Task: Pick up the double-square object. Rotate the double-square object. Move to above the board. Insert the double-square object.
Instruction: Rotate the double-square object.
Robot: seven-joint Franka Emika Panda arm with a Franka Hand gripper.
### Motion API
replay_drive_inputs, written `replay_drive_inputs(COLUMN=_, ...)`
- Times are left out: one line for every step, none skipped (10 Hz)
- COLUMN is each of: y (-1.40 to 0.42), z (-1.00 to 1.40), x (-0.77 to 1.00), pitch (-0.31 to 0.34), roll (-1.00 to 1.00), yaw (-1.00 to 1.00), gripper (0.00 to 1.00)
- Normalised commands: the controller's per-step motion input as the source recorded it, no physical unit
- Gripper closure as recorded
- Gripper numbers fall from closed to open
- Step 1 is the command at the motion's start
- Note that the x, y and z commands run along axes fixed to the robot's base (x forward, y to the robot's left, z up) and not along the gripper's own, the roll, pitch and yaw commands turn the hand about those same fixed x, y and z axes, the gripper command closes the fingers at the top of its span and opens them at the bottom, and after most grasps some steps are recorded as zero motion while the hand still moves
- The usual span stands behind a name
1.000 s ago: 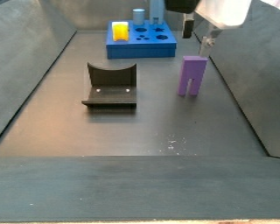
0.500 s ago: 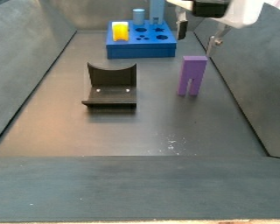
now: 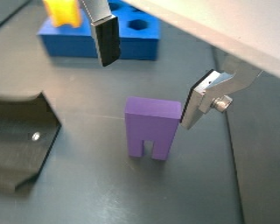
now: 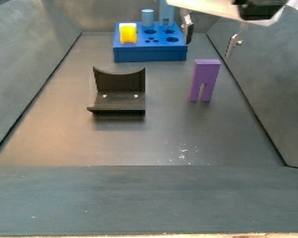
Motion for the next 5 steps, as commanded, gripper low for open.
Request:
replay_drive_inputs(y=0.00, z=-0.04, x=0.04, pitch=-0.008, roll=0.00, yaw=1.00, gripper=0.00)
replay_drive_inputs(y=0.00, z=-0.04, x=0.04, pitch=-0.010, roll=0.00, yaw=1.00, gripper=0.00)
replay_drive_inputs(y=0.00, z=-0.04, x=0.04, pitch=-0.011, roll=0.01, yaw=1.00, gripper=0.00)
replay_drive_inputs(y=0.00, z=-0.04, x=0.04, pitch=-0.013, roll=0.01, yaw=1.00, gripper=0.00)
replay_drive_inputs(y=0.00, z=-0.04, x=0.04, pitch=-0.016, roll=0.01, yaw=1.00, gripper=0.00)
